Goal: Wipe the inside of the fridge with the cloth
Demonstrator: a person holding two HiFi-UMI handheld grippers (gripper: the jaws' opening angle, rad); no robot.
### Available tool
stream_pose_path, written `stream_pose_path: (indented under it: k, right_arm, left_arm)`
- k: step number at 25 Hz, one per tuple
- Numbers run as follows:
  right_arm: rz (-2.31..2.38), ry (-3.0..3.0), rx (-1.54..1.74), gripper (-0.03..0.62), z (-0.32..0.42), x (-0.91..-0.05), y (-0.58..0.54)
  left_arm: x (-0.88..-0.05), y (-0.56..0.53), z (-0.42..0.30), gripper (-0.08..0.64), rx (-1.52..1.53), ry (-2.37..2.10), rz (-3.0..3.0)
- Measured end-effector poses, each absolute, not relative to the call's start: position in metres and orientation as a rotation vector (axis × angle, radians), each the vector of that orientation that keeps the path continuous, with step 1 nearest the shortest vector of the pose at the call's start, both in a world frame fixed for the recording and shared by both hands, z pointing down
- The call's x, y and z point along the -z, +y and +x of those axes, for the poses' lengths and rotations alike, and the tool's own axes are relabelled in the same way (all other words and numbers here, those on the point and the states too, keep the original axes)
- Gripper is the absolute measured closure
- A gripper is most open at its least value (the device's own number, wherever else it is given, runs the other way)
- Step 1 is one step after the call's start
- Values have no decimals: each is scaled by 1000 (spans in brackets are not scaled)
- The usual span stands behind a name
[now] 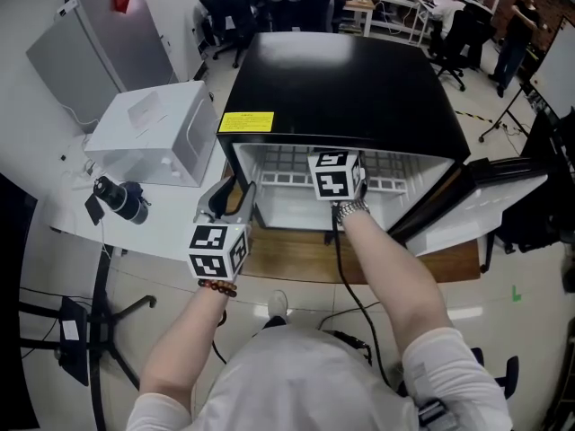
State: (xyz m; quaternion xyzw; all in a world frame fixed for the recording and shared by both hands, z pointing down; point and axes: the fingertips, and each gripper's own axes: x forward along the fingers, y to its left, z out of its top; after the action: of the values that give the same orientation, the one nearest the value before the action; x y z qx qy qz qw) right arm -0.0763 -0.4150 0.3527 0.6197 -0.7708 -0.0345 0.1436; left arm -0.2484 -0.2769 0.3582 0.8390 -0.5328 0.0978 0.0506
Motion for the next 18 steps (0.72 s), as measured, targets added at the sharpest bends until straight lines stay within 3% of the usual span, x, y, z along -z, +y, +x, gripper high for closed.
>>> stream_pose_path:
  k: [18]
  right_arm:
    - [1883,-2126,71,496,-10,-355,-406]
  left_arm:
    - [-359,-278,-249,405,-264,-1662,2515]
